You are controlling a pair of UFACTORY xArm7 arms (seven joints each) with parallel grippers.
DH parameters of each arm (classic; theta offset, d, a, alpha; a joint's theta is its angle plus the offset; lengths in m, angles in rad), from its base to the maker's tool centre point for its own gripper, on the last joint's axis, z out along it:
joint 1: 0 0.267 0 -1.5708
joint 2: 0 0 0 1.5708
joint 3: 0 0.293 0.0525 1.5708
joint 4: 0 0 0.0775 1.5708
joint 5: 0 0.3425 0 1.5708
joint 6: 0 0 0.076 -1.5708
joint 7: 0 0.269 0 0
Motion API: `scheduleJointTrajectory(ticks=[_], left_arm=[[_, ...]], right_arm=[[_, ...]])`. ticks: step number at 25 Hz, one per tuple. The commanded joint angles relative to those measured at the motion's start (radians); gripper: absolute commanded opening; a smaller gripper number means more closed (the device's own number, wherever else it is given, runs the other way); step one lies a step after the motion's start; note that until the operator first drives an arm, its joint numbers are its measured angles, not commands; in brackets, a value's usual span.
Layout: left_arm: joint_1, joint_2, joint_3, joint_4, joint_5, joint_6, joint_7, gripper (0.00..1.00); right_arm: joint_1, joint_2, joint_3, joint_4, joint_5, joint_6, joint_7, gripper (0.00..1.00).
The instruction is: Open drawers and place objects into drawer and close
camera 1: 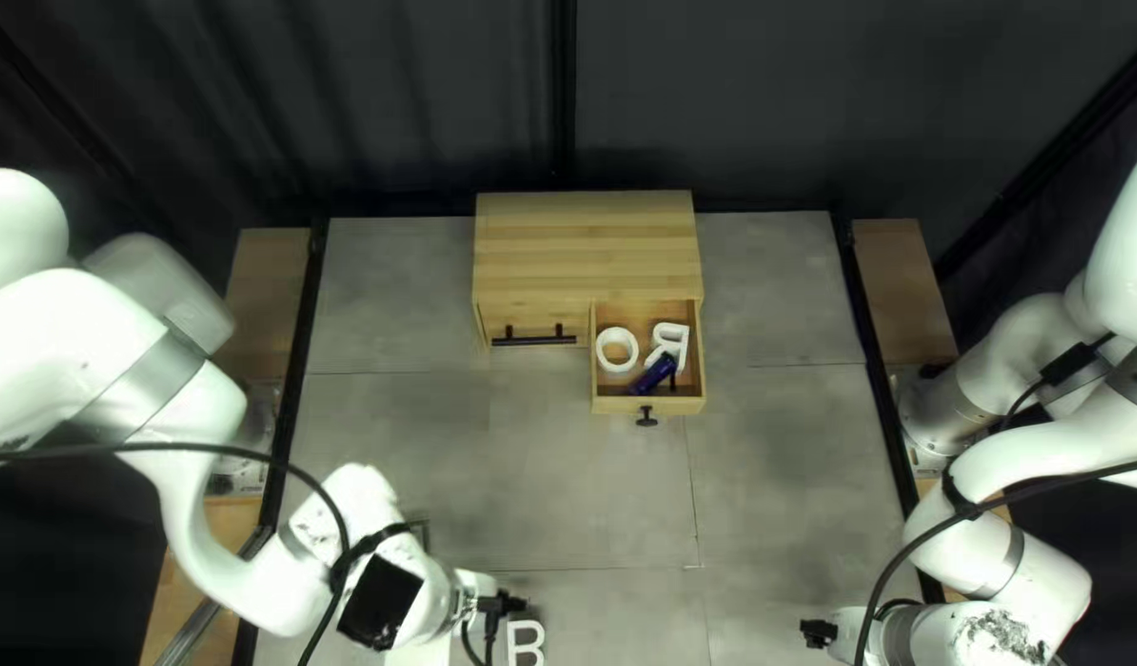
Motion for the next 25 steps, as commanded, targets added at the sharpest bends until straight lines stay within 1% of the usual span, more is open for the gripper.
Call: scheduleJointTrajectory(ticks=[1, 4, 7, 11, 15, 20, 25], left_arm=[[-0.046, -0.032, -0.043, -0.061, 0.003, -0.049, -0.121, 1.00], [-0.067, -0.017, -0.064, -0.073, -0.012, -0.084, -0.149, 1.00], [-0.091, 0.009, -0.086, -0.095, -0.027, -0.144, -0.194, 1.00], [-0.107, 0.019, -0.103, -0.101, -0.048, -0.163, -0.217, 1.00], [-0.100, 0.031, -0.113, -0.113, -0.125, -0.174, -0.142, 1.00], [-0.093, 0.002, -0.114, -0.154, -0.191, -0.172, -0.091, 1.00], [-0.083, 0.028, -0.117, -0.152, -0.248, -0.203, -0.014, 1.00]], right_arm=[[0.000, 0.000, 0.000, 0.000, 0.000, 0.000, 0.000, 1.00], [0.000, 0.000, 0.000, 0.000, 0.000, 0.000, 0.000, 1.00], [0.000, 0.000, 0.000, 0.000, 0.000, 0.000, 0.000, 1.00], [0.000, 0.000, 0.000, 0.000, 0.000, 0.000, 0.000, 1.00], [0.000, 0.000, 0.000, 0.000, 0.000, 0.000, 0.000, 1.00], [0.000, 0.000, 0.000, 0.000, 0.000, 0.000, 0.000, 1.00], [0.000, 0.000, 0.000, 0.000, 0.000, 0.000, 0.000, 1.00]])
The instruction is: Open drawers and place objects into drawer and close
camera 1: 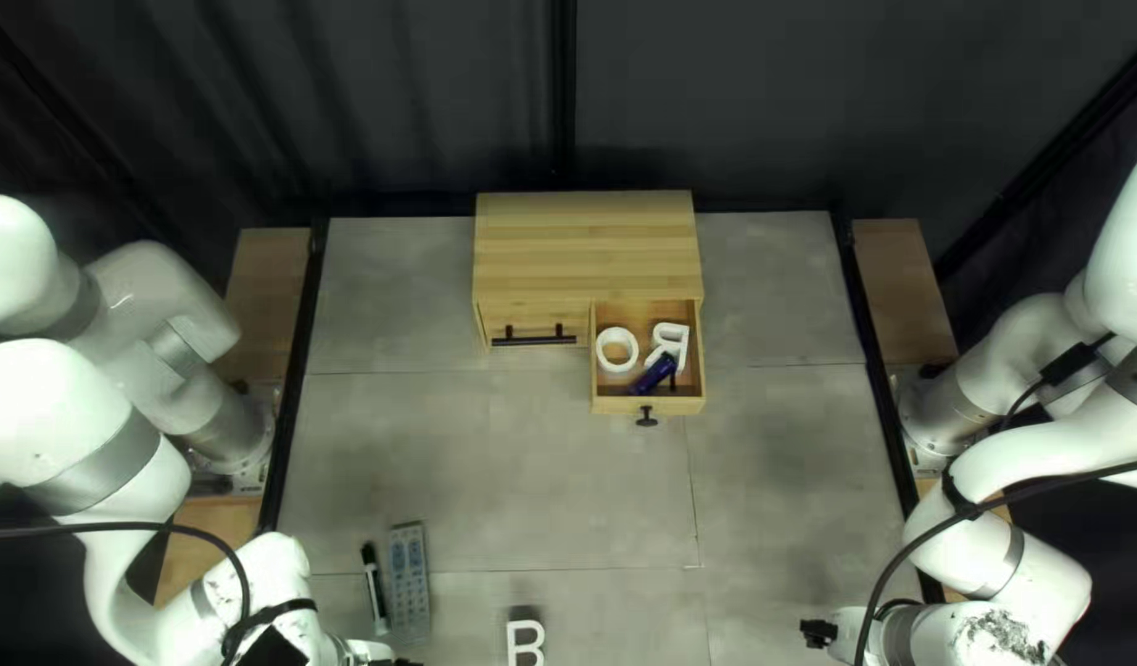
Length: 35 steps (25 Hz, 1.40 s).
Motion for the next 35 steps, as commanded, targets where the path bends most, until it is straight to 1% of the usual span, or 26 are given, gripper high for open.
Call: scheduleJointTrajectory(ticks=[1, 5, 12, 21, 28, 35], left_arm=[[0.010, 0.020, -0.003, 0.000, -0.047, -0.028, 0.065, 1.00], [0.022, 0.059, -0.013, -0.006, -0.098, -0.087, 0.135, 1.00], [0.029, 0.087, -0.015, -0.002, -0.122, -0.116, 0.158, 1.00], [0.035, 0.097, 0.001, 0.007, -0.109, -0.093, 0.133, 1.00], [0.047, 0.115, 0.008, 0.014, -0.112, -0.090, 0.151, 1.00], [0.055, 0.093, 0.015, -0.009, -0.111, -0.071, 0.153, 1.00]], right_arm=[[0.000, 0.000, 0.000, 0.000, 0.000, 0.000, 0.000, 1.00], [0.000, 0.000, 0.000, 0.000, 0.000, 0.000, 0.000, 1.00], [0.000, 0.000, 0.000, 0.000, 0.000, 0.000, 0.000, 1.00], [0.000, 0.000, 0.000, 0.000, 0.000, 0.000, 0.000, 1.00], [0.000, 0.000, 0.000, 0.000, 0.000, 0.000, 0.000, 1.00], [0.000, 0.000, 0.000, 0.000, 0.000, 0.000, 0.000, 1.00]])
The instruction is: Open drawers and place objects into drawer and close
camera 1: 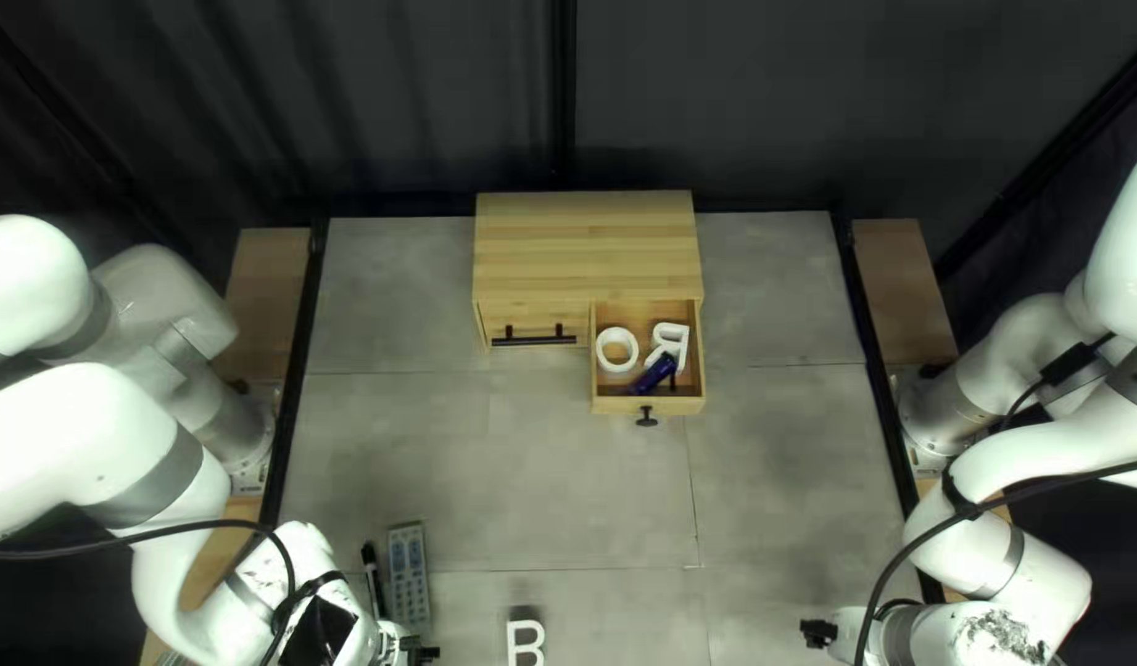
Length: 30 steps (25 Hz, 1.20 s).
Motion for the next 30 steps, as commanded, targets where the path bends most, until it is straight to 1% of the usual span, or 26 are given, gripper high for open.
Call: scheduleJointTrajectory(ticks=[1, 5, 11, 22, 26, 30], left_arm=[[0.005, -0.020, 0.003, -0.020, -0.003, 0.013, 0.002, 1.00], [0.012, -0.039, 0.006, -0.049, -0.013, 0.020, 0.008, 1.00], [0.022, -0.053, 0.015, -0.066, -0.013, 0.036, 0.015, 1.00], [0.055, -0.108, 0.047, -0.138, -0.009, 0.042, 0.044, 1.00], [0.056, -0.108, 0.052, -0.137, 0.007, 0.043, 0.017, 1.00], [0.042, -0.104, 0.047, -0.135, 0.035, 0.027, -0.060, 1.00]], right_arm=[[0.000, 0.000, 0.000, 0.000, 0.000, 0.000, 0.000, 1.00], [0.000, 0.000, 0.000, 0.000, 0.000, 0.000, 0.000, 1.00], [0.000, 0.000, 0.000, 0.000, 0.000, 0.000, 0.000, 1.00], [0.000, 0.000, 0.000, 0.000, 0.000, 0.000, 0.000, 1.00], [0.000, 0.000, 0.000, 0.000, 0.000, 0.000, 0.000, 1.00], [0.000, 0.000, 0.000, 0.000, 0.000, 0.000, 0.000, 1.00]])
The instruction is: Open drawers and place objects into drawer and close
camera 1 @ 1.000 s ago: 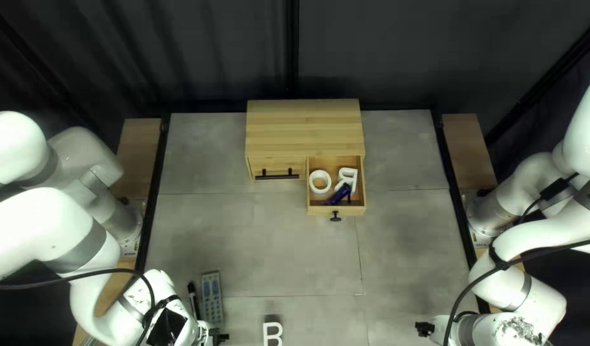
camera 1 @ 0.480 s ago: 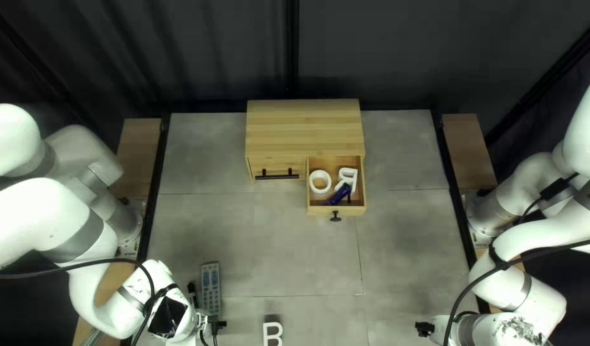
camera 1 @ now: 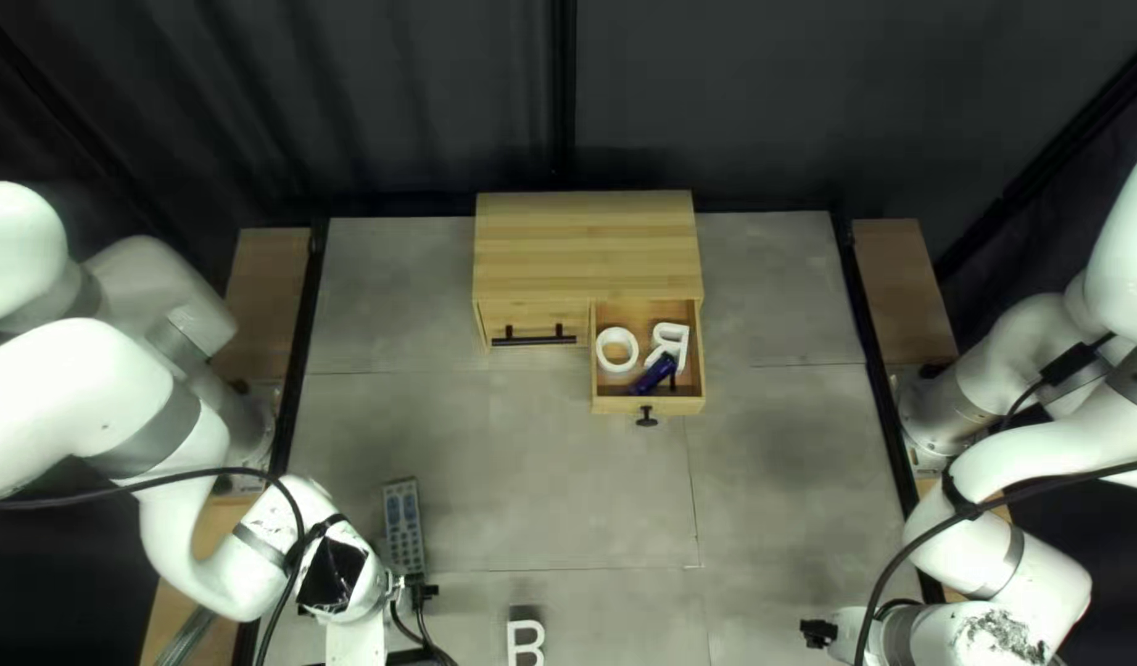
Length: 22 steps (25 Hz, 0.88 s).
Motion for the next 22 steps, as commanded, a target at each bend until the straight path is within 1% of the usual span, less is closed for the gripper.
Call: scheduleJointTrajectory(ticks=[1, 5, 12, 14, 17, 18, 19, 20, 21, 22], left_arm=[[-0.016, 0.004, -0.005, -0.003, 0.028, -0.023, -0.081, 1.00], [-0.037, 0.000, -0.009, -0.006, 0.090, -0.043, -0.216, 1.00], [-0.044, 0.008, -0.008, 0.002, 0.125, -0.052, -0.272, 1.00], [-0.045, 0.010, -0.009, 0.002, 0.125, -0.055, -0.271, 0.96], [-0.044, 0.008, -0.009, -0.005, 0.121, -0.062, -0.265, 0.72], [-0.044, 0.008, -0.009, -0.007, 0.119, -0.063, -0.262, 0.52], [-0.044, 0.007, -0.010, -0.007, 0.119, -0.063, -0.262, 0.27], [-0.044, 0.007, -0.010, -0.007, 0.118, -0.063, -0.260, 0.04], [-0.044, 0.007, -0.010, -0.007, 0.118, -0.062, -0.259, 0.00], [-0.044, 0.006, -0.009, -0.008, 0.121, -0.060, -0.260, 0.00]], right_arm=[[0.000, 0.000, 0.000, 0.000, 0.000, 0.000, 0.000, 1.00], [0.000, 0.000, 0.000, 0.000, 0.000, 0.000, 0.000, 1.00], [0.000, 0.000, 0.000, 0.000, 0.000, 0.000, 0.000, 1.00], [0.000, 0.000, 0.000, 0.000, 0.000, 0.000, 0.000, 1.00], [0.000, 0.000, 0.000, 0.000, 0.000, 0.000, 0.000, 1.00], [0.000, 0.000, 0.000, 0.000, 0.000, 0.000, 0.000, 1.00], [0.000, 0.000, 0.000, 0.000, 0.000, 0.000, 0.000, 1.00], [0.000, 0.000, 0.000, 0.000, 0.000, 0.000, 0.000, 1.00], [0.000, 0.000, 0.000, 0.000, 0.000, 0.000, 0.000, 1.00], [0.000, 0.000, 0.000, 0.000, 0.000, 0.000, 0.000, 1.00]])
